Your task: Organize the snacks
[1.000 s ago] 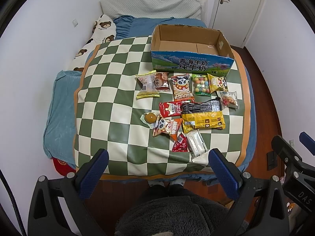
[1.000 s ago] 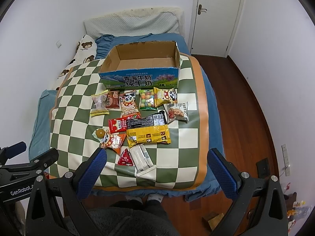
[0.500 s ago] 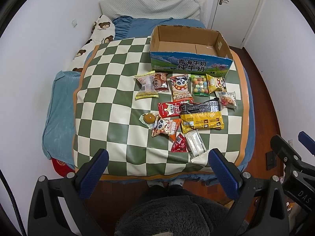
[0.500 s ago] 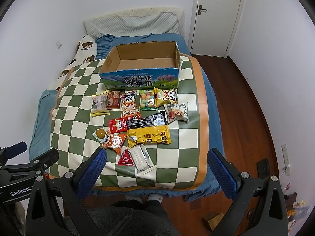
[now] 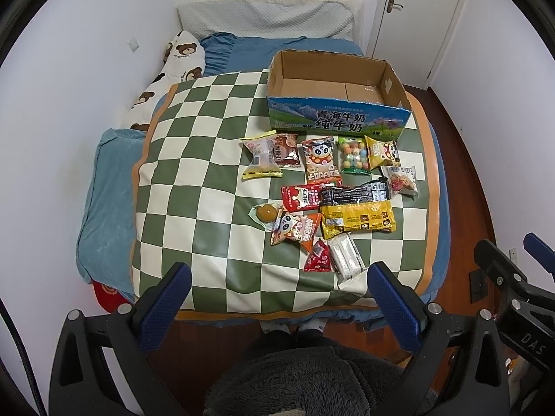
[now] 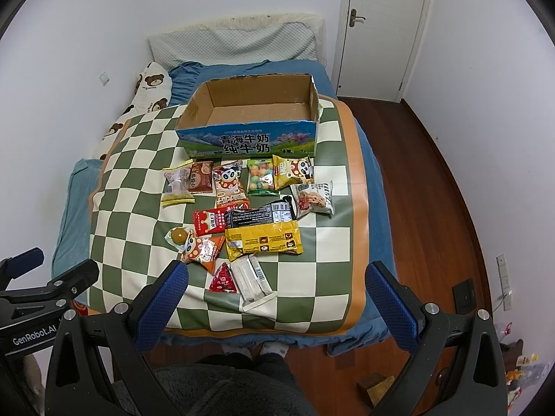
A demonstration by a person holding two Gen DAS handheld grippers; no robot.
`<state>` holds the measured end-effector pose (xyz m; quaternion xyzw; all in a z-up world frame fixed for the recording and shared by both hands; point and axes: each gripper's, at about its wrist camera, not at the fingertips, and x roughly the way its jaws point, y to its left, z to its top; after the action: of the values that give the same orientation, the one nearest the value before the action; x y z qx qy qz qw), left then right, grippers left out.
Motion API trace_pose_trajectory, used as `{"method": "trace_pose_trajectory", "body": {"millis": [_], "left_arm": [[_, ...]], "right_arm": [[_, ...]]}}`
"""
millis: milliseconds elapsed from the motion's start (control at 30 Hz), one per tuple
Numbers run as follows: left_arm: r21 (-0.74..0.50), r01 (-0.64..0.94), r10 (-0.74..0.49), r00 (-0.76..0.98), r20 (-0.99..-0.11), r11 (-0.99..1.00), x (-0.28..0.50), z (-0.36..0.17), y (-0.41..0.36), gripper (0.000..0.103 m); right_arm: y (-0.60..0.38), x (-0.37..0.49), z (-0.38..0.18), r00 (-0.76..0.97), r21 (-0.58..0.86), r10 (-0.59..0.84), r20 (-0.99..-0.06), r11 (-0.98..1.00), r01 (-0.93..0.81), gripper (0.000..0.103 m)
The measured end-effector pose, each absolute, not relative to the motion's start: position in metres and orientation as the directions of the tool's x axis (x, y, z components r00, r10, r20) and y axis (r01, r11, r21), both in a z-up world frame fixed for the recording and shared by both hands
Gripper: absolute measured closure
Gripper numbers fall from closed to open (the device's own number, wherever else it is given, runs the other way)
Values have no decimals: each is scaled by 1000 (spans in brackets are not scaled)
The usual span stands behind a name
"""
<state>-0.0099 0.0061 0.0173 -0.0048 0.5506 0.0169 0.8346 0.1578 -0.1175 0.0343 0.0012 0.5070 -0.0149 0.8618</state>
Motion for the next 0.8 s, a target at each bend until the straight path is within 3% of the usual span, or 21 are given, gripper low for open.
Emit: {"method": "trace_pose_trajectory", "body": {"millis": [800], "left_arm": [[11,-36,25,406,-914,999,-11,21,10,0]], "right_arm": [[-113,158,39,491,-5,-17,-871,1000,26,0]]}}
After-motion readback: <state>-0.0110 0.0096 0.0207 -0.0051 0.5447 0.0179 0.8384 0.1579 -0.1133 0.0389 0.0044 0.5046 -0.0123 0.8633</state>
